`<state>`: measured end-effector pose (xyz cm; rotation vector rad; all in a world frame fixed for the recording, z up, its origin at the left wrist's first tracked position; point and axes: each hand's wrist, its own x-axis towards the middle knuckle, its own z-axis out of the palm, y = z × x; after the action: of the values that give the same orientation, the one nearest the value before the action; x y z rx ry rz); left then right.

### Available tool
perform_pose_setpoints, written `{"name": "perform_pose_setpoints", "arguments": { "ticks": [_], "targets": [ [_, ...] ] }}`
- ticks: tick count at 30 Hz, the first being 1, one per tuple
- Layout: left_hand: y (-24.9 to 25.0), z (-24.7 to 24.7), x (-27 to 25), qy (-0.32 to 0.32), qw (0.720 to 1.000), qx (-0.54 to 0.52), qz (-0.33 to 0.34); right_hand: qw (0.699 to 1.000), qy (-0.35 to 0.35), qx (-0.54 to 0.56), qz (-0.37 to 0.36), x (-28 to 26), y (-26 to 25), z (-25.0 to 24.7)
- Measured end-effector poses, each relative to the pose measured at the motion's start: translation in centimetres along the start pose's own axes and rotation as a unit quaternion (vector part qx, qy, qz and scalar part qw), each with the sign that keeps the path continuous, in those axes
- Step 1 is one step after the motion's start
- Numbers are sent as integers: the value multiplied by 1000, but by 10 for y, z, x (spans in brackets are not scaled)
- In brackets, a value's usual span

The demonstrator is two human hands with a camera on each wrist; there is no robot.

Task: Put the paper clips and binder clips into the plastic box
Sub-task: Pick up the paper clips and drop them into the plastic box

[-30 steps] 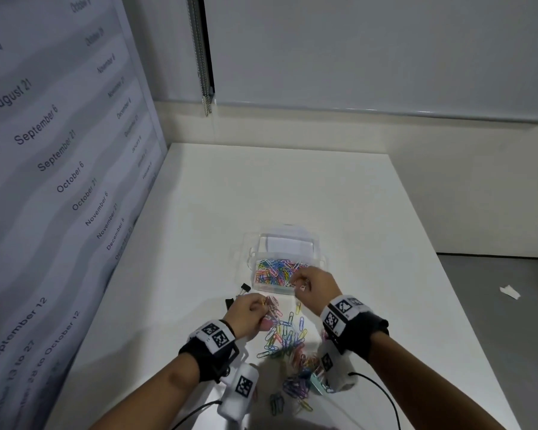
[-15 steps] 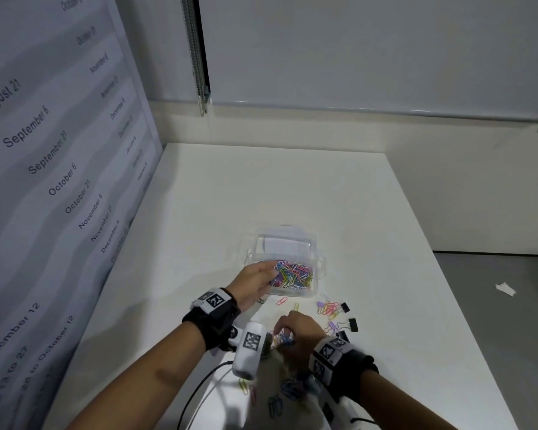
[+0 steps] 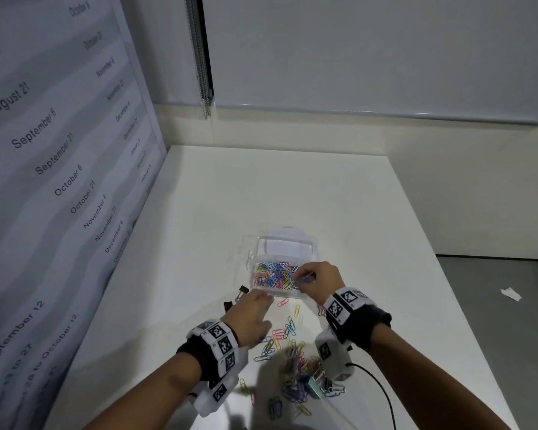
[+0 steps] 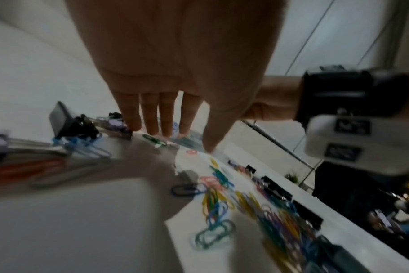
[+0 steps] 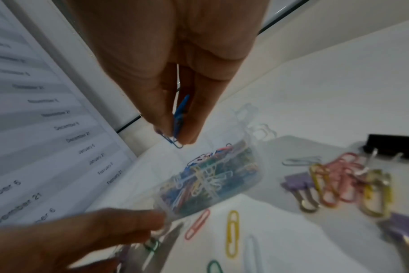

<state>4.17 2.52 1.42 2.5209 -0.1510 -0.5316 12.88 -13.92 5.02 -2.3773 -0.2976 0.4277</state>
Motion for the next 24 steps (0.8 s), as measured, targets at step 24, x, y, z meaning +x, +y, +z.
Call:
{"name": "perform_pose_setpoints", "arguments": {
  "ticks": [24],
  "targets": [
    [-14, 31, -30, -38, 999, -21, 13, 962, -234, -128, -62, -54, 48, 56]
  ]
}}
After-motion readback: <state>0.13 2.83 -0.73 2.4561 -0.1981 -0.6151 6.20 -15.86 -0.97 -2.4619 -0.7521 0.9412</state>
